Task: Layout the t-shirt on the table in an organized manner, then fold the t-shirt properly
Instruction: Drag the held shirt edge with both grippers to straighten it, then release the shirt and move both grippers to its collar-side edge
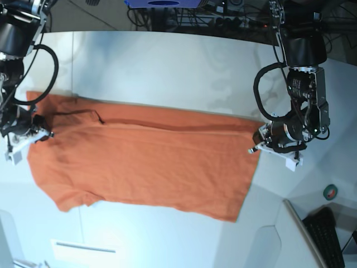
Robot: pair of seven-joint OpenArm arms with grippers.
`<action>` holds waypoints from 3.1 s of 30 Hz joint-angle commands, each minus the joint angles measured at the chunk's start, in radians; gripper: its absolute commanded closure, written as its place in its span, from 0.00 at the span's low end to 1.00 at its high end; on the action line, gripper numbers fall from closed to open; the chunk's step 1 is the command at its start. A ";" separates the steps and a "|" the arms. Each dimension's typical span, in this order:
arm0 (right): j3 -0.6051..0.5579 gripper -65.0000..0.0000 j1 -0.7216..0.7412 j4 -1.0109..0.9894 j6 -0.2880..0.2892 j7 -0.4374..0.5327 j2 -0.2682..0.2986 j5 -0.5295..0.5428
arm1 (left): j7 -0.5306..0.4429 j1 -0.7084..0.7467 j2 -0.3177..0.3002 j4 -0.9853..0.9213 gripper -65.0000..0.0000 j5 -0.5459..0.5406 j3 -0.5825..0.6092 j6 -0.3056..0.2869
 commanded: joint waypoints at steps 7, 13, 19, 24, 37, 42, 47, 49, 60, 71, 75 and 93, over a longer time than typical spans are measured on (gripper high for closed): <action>0.000 1.00 0.054 -0.026 0.005 0.016 0.018 0.012 | -0.010 -0.020 0.004 0.022 1.00 0.007 -0.006 -0.005; -0.002 1.00 0.067 -0.049 0.005 0.024 0.018 0.012 | -0.010 -0.035 0.004 0.019 1.00 0.007 -0.006 -0.005; -0.137 1.00 0.067 -0.050 0.003 0.095 0.041 0.012 | -0.091 -0.027 0.004 0.010 1.00 0.007 -0.004 -0.005; -0.088 1.00 0.067 -0.050 0.003 0.102 0.038 0.012 | -0.097 -0.026 0.004 -0.025 1.00 0.007 -0.004 -0.005; -0.069 1.00 0.063 -0.118 0.003 0.105 0.040 0.012 | -0.097 -0.031 0.006 -0.025 1.00 0.007 -0.004 -0.005; -0.066 1.00 0.063 -0.118 0.003 0.105 0.038 0.012 | -0.097 -0.031 0.006 -0.025 1.00 0.007 -0.004 -0.005; -0.066 1.00 0.062 -0.118 0.003 0.105 0.038 0.012 | -0.097 -0.031 0.006 -0.025 1.00 0.007 -0.004 -0.005; -0.066 1.00 0.062 -0.118 0.003 0.104 0.038 0.013 | -0.097 -0.032 0.006 -0.025 1.00 0.007 -0.004 -0.005; 0.172 0.55 0.022 -0.035 0.017 0.108 0.003 0.016 | -0.116 -0.057 0.004 0.025 0.05 0.001 -0.006 -0.005; 0.340 0.51 -0.220 0.300 0.129 0.101 -0.192 0.019 | -0.294 0.243 0.044 0.206 0.00 -0.235 -0.203 -0.010; 0.348 0.37 -0.266 0.300 0.129 0.101 -0.256 0.019 | -0.295 0.252 0.043 0.134 0.00 -0.241 -0.203 -0.010; 0.534 0.35 -0.233 -0.035 0.129 0.101 -0.250 0.305 | -0.297 0.089 0.046 -0.127 0.34 -0.240 -0.156 -0.010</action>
